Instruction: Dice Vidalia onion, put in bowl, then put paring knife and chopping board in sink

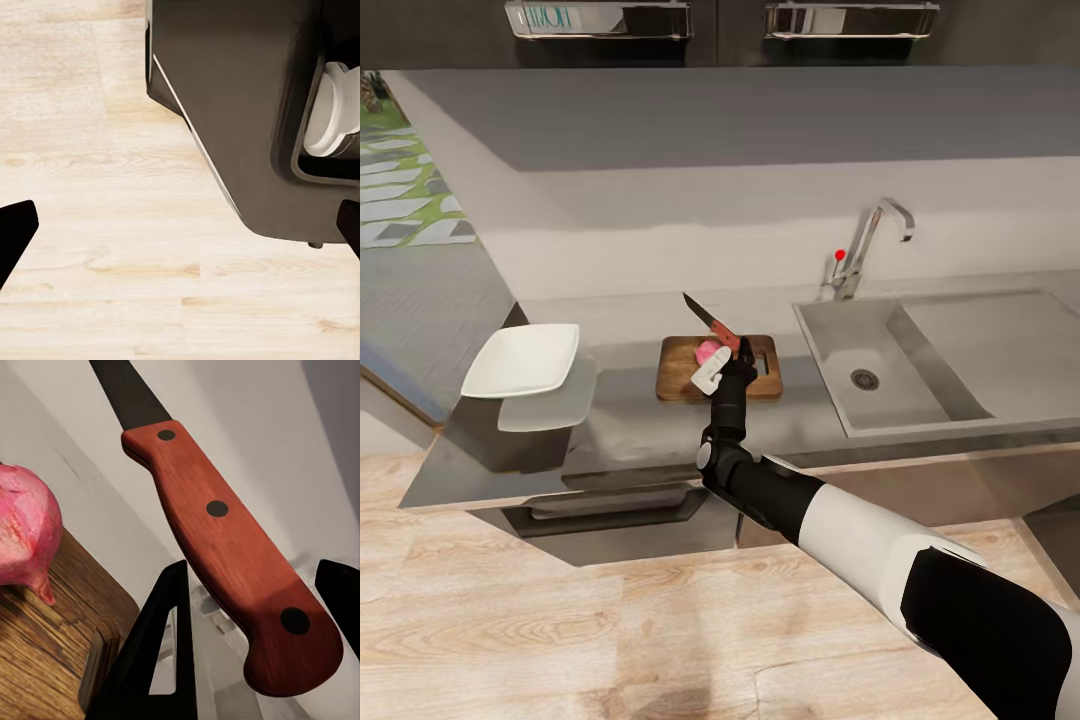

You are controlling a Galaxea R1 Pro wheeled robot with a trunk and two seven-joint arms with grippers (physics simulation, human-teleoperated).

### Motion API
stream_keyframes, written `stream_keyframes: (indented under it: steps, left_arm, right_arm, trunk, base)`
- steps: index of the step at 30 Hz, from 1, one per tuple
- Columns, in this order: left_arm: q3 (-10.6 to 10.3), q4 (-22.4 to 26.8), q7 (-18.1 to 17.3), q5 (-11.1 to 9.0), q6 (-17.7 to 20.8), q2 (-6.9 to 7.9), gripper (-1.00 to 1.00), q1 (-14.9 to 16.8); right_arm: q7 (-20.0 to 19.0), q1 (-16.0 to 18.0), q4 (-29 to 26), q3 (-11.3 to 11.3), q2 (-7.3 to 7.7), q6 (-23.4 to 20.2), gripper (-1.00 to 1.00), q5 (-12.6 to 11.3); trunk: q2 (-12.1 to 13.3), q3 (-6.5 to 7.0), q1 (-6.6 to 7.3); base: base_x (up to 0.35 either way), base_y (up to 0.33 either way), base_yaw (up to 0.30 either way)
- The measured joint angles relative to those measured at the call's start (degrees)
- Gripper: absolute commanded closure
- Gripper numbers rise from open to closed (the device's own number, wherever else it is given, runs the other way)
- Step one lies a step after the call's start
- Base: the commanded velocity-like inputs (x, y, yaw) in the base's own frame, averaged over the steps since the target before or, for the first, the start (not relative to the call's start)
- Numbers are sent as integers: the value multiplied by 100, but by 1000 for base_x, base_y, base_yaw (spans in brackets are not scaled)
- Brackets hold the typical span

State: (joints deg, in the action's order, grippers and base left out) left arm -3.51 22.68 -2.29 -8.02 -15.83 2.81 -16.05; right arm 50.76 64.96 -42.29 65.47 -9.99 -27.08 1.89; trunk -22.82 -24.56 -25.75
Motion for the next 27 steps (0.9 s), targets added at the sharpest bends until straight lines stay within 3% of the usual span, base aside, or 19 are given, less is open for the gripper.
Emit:
stream_keyframes:
  steps: [13, 20, 27]
  left_arm:
    - [0, -6, 0, 0, 0, -12, -100, 0]
    - [0, -6, -1, 1, 0, -15, -100, 0]
    - [0, -1, 0, 0, 0, -10, -100, 0]
  right_arm:
    - [-28, 0, 100, 10, 0, -20, 100, -7]
    - [-41, 0, 114, 39, -1, -21, 100, -7]
    - [-191, 0, 115, 198, 0, -21, 100, -7]
  trunk:
    - [0, 0, 0]
    - [0, 0, 0]
    - [0, 0, 0]
  base:
    - [0, -3, 0]
    - [0, -162, 0]
    - [0, -29, 0]
